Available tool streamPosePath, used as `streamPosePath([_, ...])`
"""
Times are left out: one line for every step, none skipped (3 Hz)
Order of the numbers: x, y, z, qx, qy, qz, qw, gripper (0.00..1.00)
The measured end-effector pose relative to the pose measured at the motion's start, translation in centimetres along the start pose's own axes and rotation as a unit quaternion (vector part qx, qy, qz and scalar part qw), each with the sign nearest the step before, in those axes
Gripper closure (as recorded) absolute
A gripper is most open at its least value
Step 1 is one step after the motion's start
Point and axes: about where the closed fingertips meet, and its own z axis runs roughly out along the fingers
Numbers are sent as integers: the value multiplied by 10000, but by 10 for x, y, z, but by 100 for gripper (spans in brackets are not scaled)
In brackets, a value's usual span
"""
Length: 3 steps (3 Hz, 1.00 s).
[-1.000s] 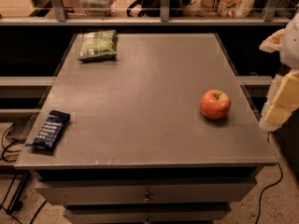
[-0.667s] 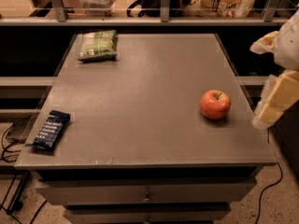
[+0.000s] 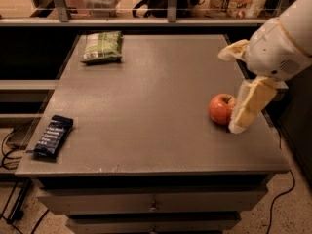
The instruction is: Move rxbar blueberry near green jalapeno chip bag
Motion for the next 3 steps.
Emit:
streamPosePath([-25,2,19,-124,-592,-96,9981,0])
streamPosePath([-30,3,19,-135,-671,-100,9976,0])
streamPosePath([-34,2,24,-175,-709,-96,9973,0])
